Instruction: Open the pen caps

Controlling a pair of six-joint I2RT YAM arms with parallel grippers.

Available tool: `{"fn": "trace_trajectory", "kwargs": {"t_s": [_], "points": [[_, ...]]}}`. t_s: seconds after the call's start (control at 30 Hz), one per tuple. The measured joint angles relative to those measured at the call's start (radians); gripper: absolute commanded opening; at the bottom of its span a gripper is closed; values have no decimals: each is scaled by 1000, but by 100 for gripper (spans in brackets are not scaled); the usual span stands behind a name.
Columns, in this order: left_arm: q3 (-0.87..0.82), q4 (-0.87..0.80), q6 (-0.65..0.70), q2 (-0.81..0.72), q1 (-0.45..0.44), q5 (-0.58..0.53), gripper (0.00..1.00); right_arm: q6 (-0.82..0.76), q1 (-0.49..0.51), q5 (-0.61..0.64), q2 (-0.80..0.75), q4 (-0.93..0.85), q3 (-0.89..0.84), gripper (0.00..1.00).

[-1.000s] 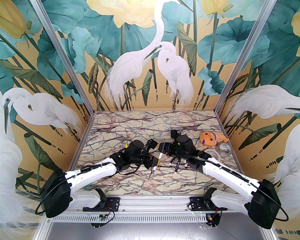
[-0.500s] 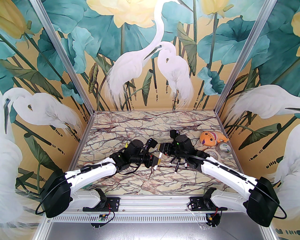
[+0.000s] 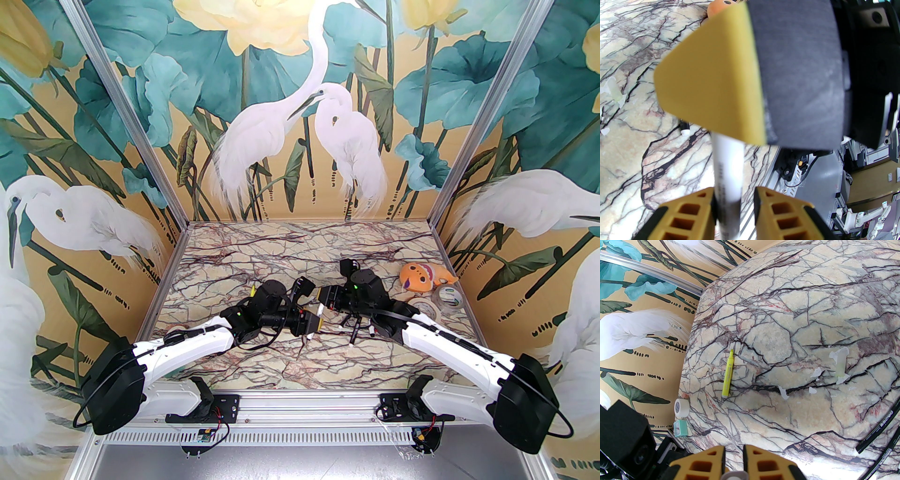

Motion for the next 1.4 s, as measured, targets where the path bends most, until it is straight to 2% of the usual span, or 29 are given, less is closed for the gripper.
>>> {"fn": "trace_trajectory", "kwargs": {"t_s": [0.13, 0.4, 0.57, 0.8, 0.97, 1.13, 1.4], "points": [[0, 8, -9, 4, 1, 0, 26, 15, 0, -6, 0, 17, 0, 15], [0, 13, -18, 4, 2, -3, 9, 30, 0, -13, 0, 32, -1, 15], [0, 17, -21, 2, 24, 34, 8, 28, -13, -42, 0, 63, -10, 14], [-14, 93, -34, -36, 66, 174, 6, -43, -83, -227, -51, 122, -13, 14], [-13, 118, -31, -39, 65, 195, 6, -79, -107, -283, -73, 128, -14, 14], [-2, 75, -2, -38, 37, 115, 5, -68, -101, -226, -73, 63, -2, 13], [66, -18, 48, -20, -61, -127, 4, -29, -79, -65, -73, -121, 76, 10]]}}
